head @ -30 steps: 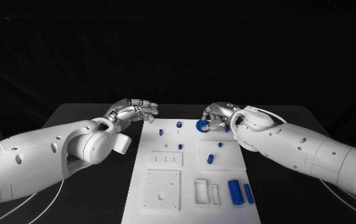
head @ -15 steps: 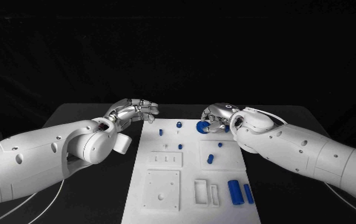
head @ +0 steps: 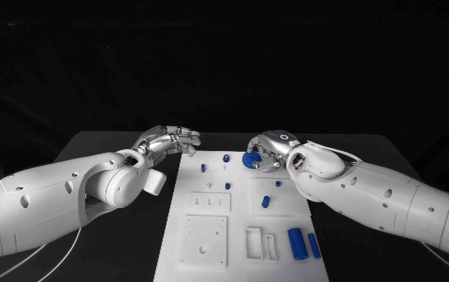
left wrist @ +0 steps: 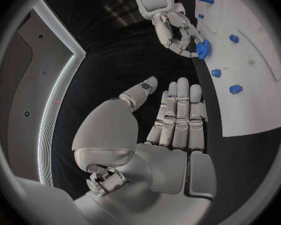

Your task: Assemble the parts on the task board

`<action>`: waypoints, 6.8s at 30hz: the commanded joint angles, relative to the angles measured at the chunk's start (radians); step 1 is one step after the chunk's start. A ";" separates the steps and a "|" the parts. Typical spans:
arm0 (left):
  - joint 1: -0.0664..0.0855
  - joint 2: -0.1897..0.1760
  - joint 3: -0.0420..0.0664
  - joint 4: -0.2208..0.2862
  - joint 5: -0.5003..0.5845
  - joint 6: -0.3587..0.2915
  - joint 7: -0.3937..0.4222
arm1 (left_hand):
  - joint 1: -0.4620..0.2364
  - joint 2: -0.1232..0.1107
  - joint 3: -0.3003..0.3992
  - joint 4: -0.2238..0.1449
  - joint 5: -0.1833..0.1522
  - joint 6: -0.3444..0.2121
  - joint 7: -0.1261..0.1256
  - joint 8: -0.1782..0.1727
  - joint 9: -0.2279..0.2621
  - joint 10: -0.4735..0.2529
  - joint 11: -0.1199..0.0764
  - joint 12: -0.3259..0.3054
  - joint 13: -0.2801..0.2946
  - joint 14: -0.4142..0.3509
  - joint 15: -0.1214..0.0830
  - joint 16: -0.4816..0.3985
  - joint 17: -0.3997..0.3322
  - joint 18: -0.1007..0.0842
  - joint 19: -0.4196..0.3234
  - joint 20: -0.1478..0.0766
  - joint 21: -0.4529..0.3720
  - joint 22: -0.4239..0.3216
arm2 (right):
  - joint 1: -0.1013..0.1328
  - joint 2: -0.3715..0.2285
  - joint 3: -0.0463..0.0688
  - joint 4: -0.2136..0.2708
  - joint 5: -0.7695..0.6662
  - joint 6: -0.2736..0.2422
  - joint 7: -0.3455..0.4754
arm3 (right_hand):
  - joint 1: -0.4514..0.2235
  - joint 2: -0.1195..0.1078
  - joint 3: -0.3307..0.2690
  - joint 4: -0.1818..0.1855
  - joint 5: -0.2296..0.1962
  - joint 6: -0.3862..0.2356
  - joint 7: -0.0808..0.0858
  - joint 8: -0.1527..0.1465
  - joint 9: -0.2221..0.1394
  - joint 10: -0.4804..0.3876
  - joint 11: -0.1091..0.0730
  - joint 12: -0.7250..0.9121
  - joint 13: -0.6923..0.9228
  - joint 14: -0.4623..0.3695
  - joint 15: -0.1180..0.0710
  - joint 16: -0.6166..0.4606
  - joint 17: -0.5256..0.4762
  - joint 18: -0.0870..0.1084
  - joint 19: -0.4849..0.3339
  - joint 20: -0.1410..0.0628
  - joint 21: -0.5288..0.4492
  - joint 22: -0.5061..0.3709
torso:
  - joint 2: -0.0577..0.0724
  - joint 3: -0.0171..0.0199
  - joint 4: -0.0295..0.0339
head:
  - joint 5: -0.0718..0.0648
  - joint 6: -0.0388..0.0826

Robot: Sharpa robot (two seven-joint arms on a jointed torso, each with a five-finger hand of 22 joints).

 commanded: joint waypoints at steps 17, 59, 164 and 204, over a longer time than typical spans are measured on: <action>0.002 0.003 0.001 0.008 -0.004 0.004 0.007 | 0.006 -0.005 0.004 0.001 -0.001 -0.004 0.005 -0.006 0.002 -0.002 0.002 -0.004 0.000 -0.006 0.001 -0.005 0.000 0.017 -0.004 0.000 0.005 0.017 | 0.001 0.068 -0.012 0.060 -0.089 -0.071 -0.023 | 0.002 -0.057 0.026 0.037 -0.036 0.118 0.008 0.006 0.027 0.017 0.000 0.003 0.002 0.005 -0.007 -0.007 0.005 0.052 0.005 -0.010 0.009 0.016 | 0.002 -0.0011 0.0020 | 0.003 0.008; 0.003 0.012 0.001 0.003 -0.004 0.006 0.006 | 0.006 -0.005 0.005 0.001 -0.001 -0.005 0.005 -0.006 0.002 -0.001 0.002 -0.006 0.000 -0.006 0.000 -0.005 0.000 0.017 -0.005 0.000 0.005 0.017 | -0.031 0.165 -0.049 -0.051 -0.119 -0.123 -0.049 | 0.010 -0.076 0.018 0.043 -0.039 0.104 0.011 -0.002 0.029 -0.006 0.003 -0.018 -0.015 0.004 -0.005 -0.014 0.006 0.052 0.002 -0.011 0.006 0.014 | 0.004 -0.0021 0.0067 | 0.008 -0.001; 0.001 0.002 -0.001 -0.046 -0.001 0.032 0.011 | -0.026 -0.003 0.003 0.026 -0.008 -0.008 0.006 -0.008 0.006 0.006 0.001 -0.020 0.005 -0.007 0.001 -0.007 0.001 0.018 -0.008 0.000 0.008 0.017 | -0.034 -0.196 0.030 -0.098 0.603 0.076 0.307 | 0.017 -0.016 -0.444 -0.087 0.273 -0.085 0.075 -0.087 -0.009 -0.124 0.064 -0.047 -0.063 -0.023 0.053 -0.057 0.040 0.052 -0.064 0.002 -0.025 0.015 | -0.013 0.0351 -0.0382 | -0.003 0.014; 0.000 0.002 -0.001 -0.044 -0.006 0.031 0.010 | -0.025 -0.002 0.002 0.024 -0.008 -0.009 0.006 -0.009 0.007 0.003 0.003 -0.024 0.004 -0.008 0.001 -0.007 0.001 0.018 -0.009 0.001 0.008 0.016 | -0.090 -0.082 0.023 -0.206 0.599 0.056 0.299 | 0.037 0.053 -0.370 -0.082 0.100 -0.065 0.074 -0.086 -0.021 -0.125 0.063 -0.035 -0.074 -0.017 0.053 -0.061 0.044 0.052 -0.058 0.009 -0.030 0.015 | -0.016 0.0239 -0.0384 | -0.008 -0.005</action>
